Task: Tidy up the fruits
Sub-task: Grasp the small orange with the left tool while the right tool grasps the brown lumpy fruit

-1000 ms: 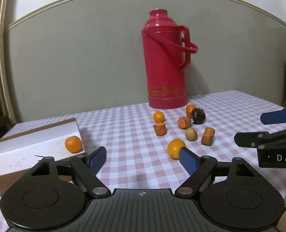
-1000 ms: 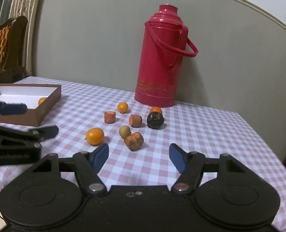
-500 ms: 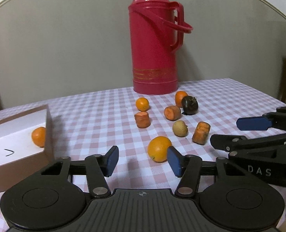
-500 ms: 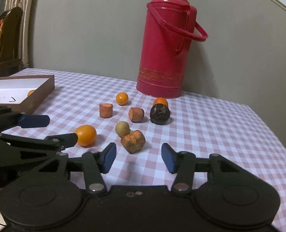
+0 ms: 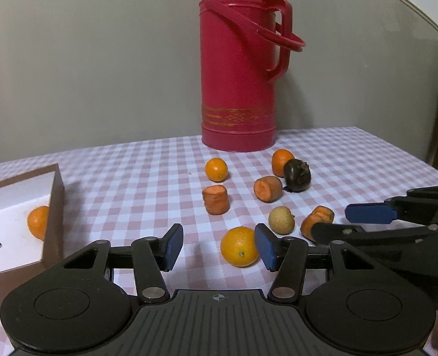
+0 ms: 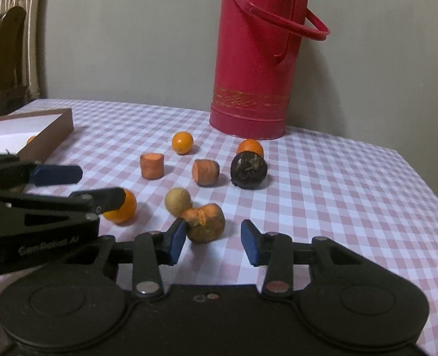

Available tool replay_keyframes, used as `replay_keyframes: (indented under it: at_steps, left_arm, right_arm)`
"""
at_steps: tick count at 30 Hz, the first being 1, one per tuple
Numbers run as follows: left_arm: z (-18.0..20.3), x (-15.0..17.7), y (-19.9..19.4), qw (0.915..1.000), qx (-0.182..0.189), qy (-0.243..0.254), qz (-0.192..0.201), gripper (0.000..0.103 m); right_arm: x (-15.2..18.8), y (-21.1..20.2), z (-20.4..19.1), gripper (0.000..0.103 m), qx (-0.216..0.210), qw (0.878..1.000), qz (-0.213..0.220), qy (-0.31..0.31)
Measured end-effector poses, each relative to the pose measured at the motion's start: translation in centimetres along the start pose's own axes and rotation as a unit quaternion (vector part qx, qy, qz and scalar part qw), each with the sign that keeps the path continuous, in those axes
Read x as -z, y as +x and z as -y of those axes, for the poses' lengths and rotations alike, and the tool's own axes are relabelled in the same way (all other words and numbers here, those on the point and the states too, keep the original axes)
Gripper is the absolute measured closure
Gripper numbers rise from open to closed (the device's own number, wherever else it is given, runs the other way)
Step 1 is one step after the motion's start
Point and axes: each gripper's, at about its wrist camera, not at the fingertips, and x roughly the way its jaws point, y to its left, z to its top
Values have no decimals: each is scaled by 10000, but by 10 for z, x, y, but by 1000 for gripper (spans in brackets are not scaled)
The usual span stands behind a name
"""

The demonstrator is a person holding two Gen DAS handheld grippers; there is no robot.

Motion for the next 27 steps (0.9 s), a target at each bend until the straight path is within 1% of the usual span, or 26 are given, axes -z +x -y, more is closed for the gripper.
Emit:
replay_keyframes:
  at_steps: [2, 5, 7, 13, 15, 16, 18, 24, 25, 26, 27]
  left_arm:
    - [1, -1, 0, 10000, 51, 1, -44, 48]
    - [8, 2, 1, 9997, 136, 132, -153, 48]
    - [12, 3, 4, 9995, 126, 195, -201, 48]
    - [11, 2, 11, 9991, 57, 119, -413, 48]
    - [9, 2, 13, 9988, 31, 68, -493, 53]
    - [8, 3, 14, 9985, 57, 37, -539, 60]
    - [7, 2, 17, 9980, -12, -7, -624, 65]
    - [4, 0, 24, 9977, -4, -77, -668, 69]
    - [4, -1, 25, 9977, -6, -65, -667, 70]
    - [4, -1, 25, 9978, -2, -61, -664, 70]
    - [4, -1, 25, 9978, 4, -61, -663, 70]
  right_arm:
    - [-2, 3, 5, 69, -71, 9999, -6, 73]
    - [-2, -2, 10, 69, -56, 9999, 19, 160]
    - [-2, -2, 10, 70, -21, 9999, 12, 118]
    - [-1, 4, 12, 70, -48, 9997, -52, 215]
    - [-3, 8, 11, 70, -76, 9997, -58, 243]
    - [-3, 9, 10, 70, -94, 9997, -68, 237]
    - [-5, 14, 7, 70, -156, 9996, -104, 230]
    - [-7, 25, 2, 70, -169, 9993, -235, 230]
    - [-6, 26, 2, 72, -157, 9993, -256, 235]
    - [-6, 26, 2, 77, -142, 9993, -248, 256]
    - [-6, 25, 3, 77, -136, 9992, -239, 276]
